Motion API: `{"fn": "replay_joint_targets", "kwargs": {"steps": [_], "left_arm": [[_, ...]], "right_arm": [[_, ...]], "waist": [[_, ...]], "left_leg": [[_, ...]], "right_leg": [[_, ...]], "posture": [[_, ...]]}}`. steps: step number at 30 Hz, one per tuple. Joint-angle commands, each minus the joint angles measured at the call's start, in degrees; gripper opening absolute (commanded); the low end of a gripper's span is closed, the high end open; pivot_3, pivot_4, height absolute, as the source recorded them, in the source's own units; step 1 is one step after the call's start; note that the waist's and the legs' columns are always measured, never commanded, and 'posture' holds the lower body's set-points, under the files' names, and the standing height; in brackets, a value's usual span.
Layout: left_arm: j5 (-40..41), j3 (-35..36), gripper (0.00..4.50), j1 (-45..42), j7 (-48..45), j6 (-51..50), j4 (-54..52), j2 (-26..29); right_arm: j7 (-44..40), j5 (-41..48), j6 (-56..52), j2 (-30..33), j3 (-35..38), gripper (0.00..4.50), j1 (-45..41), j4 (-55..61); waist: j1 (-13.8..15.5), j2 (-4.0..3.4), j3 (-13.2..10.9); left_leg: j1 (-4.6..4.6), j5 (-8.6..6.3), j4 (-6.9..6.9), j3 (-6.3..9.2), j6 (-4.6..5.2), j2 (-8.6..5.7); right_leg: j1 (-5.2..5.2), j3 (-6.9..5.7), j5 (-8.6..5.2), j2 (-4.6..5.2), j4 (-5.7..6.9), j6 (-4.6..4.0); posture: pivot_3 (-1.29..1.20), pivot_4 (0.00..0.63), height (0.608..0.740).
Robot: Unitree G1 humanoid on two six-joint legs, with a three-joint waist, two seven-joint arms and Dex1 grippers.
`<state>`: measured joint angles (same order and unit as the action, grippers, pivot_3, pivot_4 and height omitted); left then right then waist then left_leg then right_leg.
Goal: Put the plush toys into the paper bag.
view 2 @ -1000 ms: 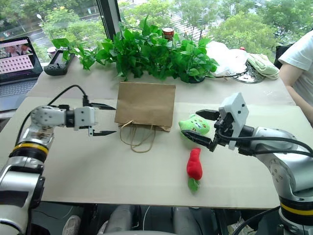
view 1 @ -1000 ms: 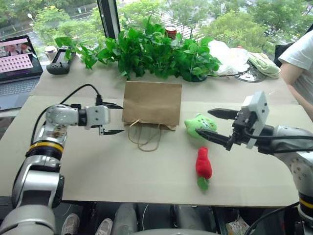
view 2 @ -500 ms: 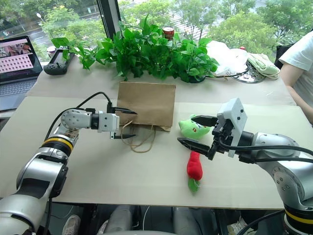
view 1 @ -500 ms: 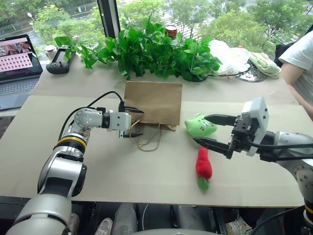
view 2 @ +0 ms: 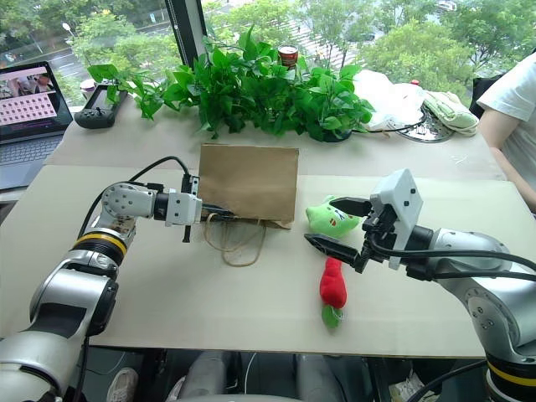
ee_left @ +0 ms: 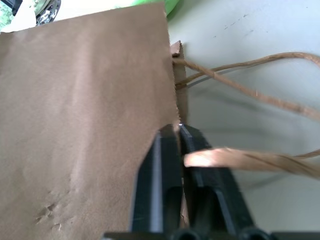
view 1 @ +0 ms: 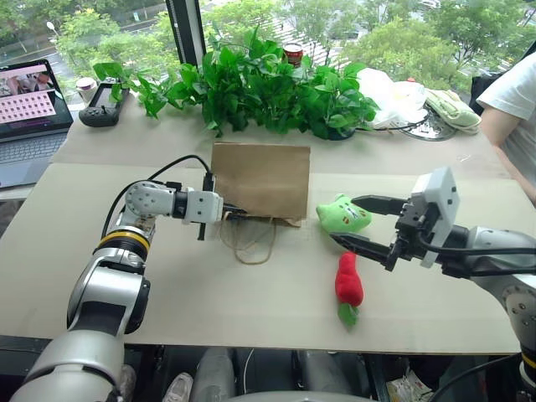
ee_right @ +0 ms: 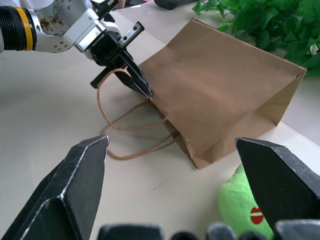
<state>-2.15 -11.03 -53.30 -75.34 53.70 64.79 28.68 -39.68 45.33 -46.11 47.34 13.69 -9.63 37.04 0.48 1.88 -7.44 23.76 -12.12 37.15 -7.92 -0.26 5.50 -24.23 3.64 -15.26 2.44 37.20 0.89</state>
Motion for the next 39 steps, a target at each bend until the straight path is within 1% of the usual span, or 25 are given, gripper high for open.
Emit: {"fn": "replay_joint_targets", "kwargs": {"steps": [1,6,12,14,16,21,22,23,24,25,28,31,32,34,36,39], "left_arm": [[2.32,1.64,0.04,-0.33,-0.82,-0.91,-1.58,-0.11],[6.28,4.36,0.04,-0.45,-2.49,-7.61,-4.09,-0.19],[13.62,9.10,0.04,-1.20,-4.10,-25.97,-11.72,0.12],[15.99,10.28,0.04,-0.85,-4.60,-33.35,-16.15,0.57],[17.38,11.05,0.04,-0.25,-4.40,-38.57,-19.90,0.86],[18.39,11.51,0.04,1.42,-3.32,-45.25,-26.36,0.80],[18.49,11.43,0.00,1.76,-3.11,-46.04,-27.46,0.70],[18.61,11.39,0.00,2.08,-2.97,-46.78,-28.46,0.59],[18.72,11.36,0.00,2.35,-2.83,-47.44,-29.35,0.47],[18.79,11.35,0.00,2.56,-2.63,-48.03,-30.10,0.36],[19.08,11.39,0.00,2.83,-2.10,-49.68,-31.72,0.07],[19.24,11.52,0.00,2.65,-1.66,-50.78,-32.46,-0.17],[19.37,11.60,0.00,2.56,-1.50,-51.18,-32.70,-0.28],[19.88,11.77,0.00,2.37,-1.12,-52.44,-33.55,-0.66],[20.08,11.76,0.00,2.46,-0.87,-53.30,-34.63,-0.98],[20.45,11.97,0.00,2.72,-0.55,-54.92,-36.19,-1.34]], "right_arm": [[0.36,-0.67,1.65,-0.03,0.00,4.50,-1.18,0.67],[0.90,-1.56,1.62,-0.15,-1.05,4.50,-1.65,0.40],[2.38,-4.12,1.38,-1.45,-5.05,4.50,-1.94,0.55],[3.93,-5.33,1.21,-3.16,-7.61,4.50,-3.14,0.34],[5.95,-6.95,0.90,-5.52,-10.65,4.50,-4.78,-0.07],[10.77,-11.43,0.58,-12.15,-17.73,4.50,-8.14,-1.75],[12.26,-12.42,0.71,-13.91,-18.58,3.97,-9.06,-2.83],[13.33,-13.31,0.78,-15.35,-19.22,3.78,-9.81,-3.82],[14.14,-14.12,0.82,-16.53,-19.79,3.47,-10.38,-4.63],[14.77,-14.84,0.84,-17.61,-20.39,3.06,-10.80,-5.23],[16.29,-16.91,0.97,-20.24,-21.88,2.08,-11.88,-7.01],[17.19,-18.91,1.48,-22.49,-23.21,0.95,-13.18,-9.05],[17.51,-19.67,1.77,-23.34,-23.73,0.69,-13.71,-9.98],[18.22,-22.10,2.99,-25.67,-25.83,0.04,-15.21,-12.82],[19.52,-25.32,4.69,-28.01,-27.72,0.04,-16.93,-16.44],[21.11,-30.63,6.63,-29.52,-30.53,0.04,-19.07,-20.98]], "waist": [[0.00,0.00,0.00],[-0.01,0.00,0.00],[-0.21,0.00,0.00],[-0.39,0.00,0.00],[-0.73,0.00,0.00],[-1.25,-0.02,0.01],[-1.34,-0.02,0.01],[-1.41,-0.02,0.01],[-1.38,-0.02,0.01],[-1.32,-0.02,0.01],[-1.15,-0.02,0.01],[-1.15,-0.02,0.01],[-1.19,-0.02,0.01],[-1.27,-0.03,0.01],[-1.36,-0.03,0.02],[-1.45,-0.03,0.02]], "left_leg": [[0.00,0.00,0.01,0.00,0.00,0.00],[0.01,0.00,0.02,0.02,0.00,0.00],[0.01,0.00,0.05,0.05,0.00,0.00],[0.02,0.00,0.06,0.07,0.00,0.00],[0.02,0.01,0.08,0.09,0.00,0.00],[0.01,0.02,0.11,0.14,-0.02,0.00],[0.01,0.02,0.12,0.13,-0.02,0.00],[0.00,0.02,0.15,0.13,-0.03,0.00],[0.01,0.03,0.16,0.13,-0.03,0.00],[0.02,0.03,0.18,0.13,-0.03,0.00],[0.02,0.03,0.24,0.13,-0.03,0.00],[0.03,0.03,0.28,0.13,-0.03,0.00],[0.03,0.03,0.29,0.13,-0.03,0.00],[0.02,0.03,0.29,0.13,-0.03,0.00],[0.02,0.03,0.29,0.13,-0.03,0.00],[0.02,0.03,0.29,0.13,-0.03,0.00]], "right_leg": [[0.00,0.00,0.00,0.00,0.00,0.00],[0.00,-0.02,0.00,0.00,0.01,0.00],[0.01,-0.04,0.00,0.00,0.03,0.01],[0.01,-0.05,-0.01,-0.01,0.05,0.01],[0.00,-0.05,-0.01,-0.02,0.07,0.01],[0.02,-0.05,-0.01,-0.04,0.13,0.01],[0.02,-0.05,-0.01,-0.04,0.13,0.01],[0.02,-0.05,-0.01,-0.04,0.14,0.01],[0.00,-0.05,-0.01,-0.04,0.19,0.01],[0.00,-0.05,-0.01,-0.04,0.23,0.01],[-0.01,-0.05,-0.01,-0.04,0.32,0.01],[-0.01,-0.05,-0.01,-0.03,0.33,0.01],[-0.01,-0.05,-0.01,-0.03,0.33,0.01],[-0.02,-0.05,-0.01,-0.03,0.35,0.01],[-0.03,-0.05,-0.02,-0.04,0.40,0.01],[-0.05,-0.04,-0.02,-0.05,0.41,0.00]], "posture": [[0.00,0.150,0.708],[0.00,0.150,0.708],[0.00,0.150,0.708],[0.00,0.150,0.708],[0.00,0.150,0.708],[0.00,0.150,0.708],[0.00,0.150,0.708],[0.00,0.150,0.708],[0.00,0.150,0.708],[0.00,0.150,0.708],[0.00,0.150,0.708],[0.00,0.150,0.708],[0.00,0.150,0.708],[0.00,0.150,0.708],[0.00,0.150,0.708],[0.00,0.150,0.708]]}}
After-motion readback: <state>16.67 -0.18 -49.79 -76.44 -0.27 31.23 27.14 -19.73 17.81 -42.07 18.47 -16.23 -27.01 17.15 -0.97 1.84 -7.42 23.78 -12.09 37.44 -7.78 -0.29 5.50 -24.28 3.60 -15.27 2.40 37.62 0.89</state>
